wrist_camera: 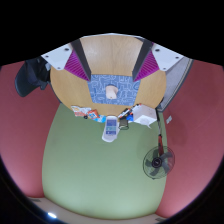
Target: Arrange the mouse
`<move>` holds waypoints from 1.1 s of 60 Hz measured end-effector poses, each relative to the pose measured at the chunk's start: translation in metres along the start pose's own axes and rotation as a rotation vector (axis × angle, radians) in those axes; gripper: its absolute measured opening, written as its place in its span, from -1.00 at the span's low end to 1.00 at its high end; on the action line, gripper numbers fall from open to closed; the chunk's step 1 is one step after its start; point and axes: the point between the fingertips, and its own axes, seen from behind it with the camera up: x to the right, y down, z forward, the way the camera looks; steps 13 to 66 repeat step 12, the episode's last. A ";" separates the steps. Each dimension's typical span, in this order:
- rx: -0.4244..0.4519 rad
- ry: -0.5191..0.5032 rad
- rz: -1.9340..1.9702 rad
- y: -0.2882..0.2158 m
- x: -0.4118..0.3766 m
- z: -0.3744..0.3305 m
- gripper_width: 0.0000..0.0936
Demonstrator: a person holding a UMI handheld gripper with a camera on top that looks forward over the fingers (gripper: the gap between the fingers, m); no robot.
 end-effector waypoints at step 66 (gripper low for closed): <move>-0.003 -0.008 0.003 0.017 -0.005 -0.022 0.79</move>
